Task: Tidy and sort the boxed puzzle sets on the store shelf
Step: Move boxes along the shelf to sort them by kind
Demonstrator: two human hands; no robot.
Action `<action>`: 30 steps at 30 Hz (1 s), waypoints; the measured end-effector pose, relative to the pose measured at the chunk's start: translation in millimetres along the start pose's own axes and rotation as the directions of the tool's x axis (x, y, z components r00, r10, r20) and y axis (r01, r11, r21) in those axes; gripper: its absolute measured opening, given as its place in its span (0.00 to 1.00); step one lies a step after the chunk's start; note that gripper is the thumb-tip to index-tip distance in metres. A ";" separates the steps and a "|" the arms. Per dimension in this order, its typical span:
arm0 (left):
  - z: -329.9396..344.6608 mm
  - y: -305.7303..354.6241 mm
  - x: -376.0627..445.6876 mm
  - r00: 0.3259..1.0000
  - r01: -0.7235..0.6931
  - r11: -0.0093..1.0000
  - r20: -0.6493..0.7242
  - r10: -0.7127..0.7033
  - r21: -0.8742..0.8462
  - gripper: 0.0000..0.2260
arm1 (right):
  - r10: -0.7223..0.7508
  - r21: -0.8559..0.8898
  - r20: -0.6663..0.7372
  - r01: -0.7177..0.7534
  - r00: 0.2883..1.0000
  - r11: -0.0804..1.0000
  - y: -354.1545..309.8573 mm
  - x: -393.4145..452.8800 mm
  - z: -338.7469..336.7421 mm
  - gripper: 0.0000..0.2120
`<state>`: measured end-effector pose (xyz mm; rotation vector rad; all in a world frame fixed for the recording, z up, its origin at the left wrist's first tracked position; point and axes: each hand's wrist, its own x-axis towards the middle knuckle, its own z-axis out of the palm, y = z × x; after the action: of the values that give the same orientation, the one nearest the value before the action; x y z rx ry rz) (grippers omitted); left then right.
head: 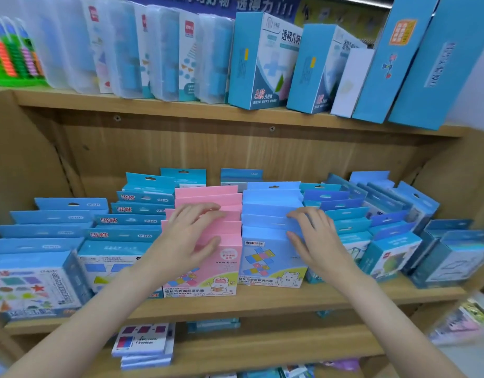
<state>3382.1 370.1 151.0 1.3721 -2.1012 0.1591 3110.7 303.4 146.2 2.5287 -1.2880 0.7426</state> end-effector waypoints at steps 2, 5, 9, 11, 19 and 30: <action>-3.1 -2.1 -1.8 0.998 0.025 1.000 -0.059 -0.025 -0.004 0.19 | 0.000 0.023 0.025 0.000 1.000 1.000 -7.7 0.8 -1.3 0.19; -13.1 -10.6 0.9 0.991 0.047 0.999 -0.124 -0.048 -0.007 0.18 | 0.004 0.136 -0.011 -0.002 1.000 0.991 -18.7 16.2 -11.4 0.21; -25.8 -34.5 10.3 0.981 0.154 0.987 -0.128 -0.148 0.038 0.21 | -0.072 0.294 0.025 0.062 0.997 0.954 -33.7 67.8 -27.2 0.23; -29.4 -47.4 10.8 0.972 0.219 0.971 -0.108 -0.208 0.095 0.22 | -0.124 0.372 0.122 0.071 0.985 0.925 -41.8 102.9 -24.3 0.21; -57.6 -106.8 -2.4 0.927 0.374 0.879 -0.144 -0.346 0.294 0.17 | -0.393 0.432 0.462 0.185 0.795 0.883 -102.4 219.8 35.5 0.22; -92.3 -136.3 -52.6 0.874 0.485 0.835 -0.175 -0.454 0.258 0.17 | -0.376 0.147 0.443 0.347 0.814 0.926 -156.8 261.5 93.9 0.06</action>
<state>3553.3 388.1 165.4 1.9735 -1.6332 0.3427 3397.0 177.5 209.4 2.9908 -0.8401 0.0874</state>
